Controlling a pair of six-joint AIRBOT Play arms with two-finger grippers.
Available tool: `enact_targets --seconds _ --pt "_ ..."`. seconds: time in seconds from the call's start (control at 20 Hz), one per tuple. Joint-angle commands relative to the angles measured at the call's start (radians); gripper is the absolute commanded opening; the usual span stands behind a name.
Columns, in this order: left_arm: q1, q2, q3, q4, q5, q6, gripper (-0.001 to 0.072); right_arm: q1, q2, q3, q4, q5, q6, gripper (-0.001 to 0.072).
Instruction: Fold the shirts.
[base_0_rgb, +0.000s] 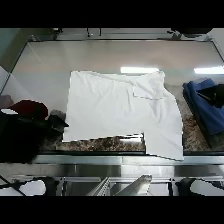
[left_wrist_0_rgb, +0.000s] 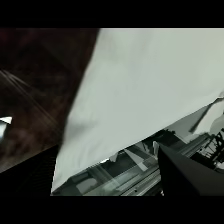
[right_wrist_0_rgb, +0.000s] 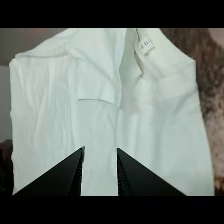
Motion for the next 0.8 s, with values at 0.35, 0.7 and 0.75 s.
enact_targets --seconds 0.35,0.7,0.75 --pt "-0.15 0.003 -0.048 -0.012 0.056 0.022 0.0017 -0.014 -0.113 -0.026 -0.148 0.07 0.008 0.0395" --pt "-0.161 0.003 0.032 -0.008 0.054 0.01 0.0017 0.055 -0.214 -0.025 -0.375 -0.023 0.065 0.0394" --pt "-0.161 0.003 0.041 -0.007 0.053 0.01 0.0017 0.063 -0.222 -0.025 -0.375 -0.034 0.066 0.0386"
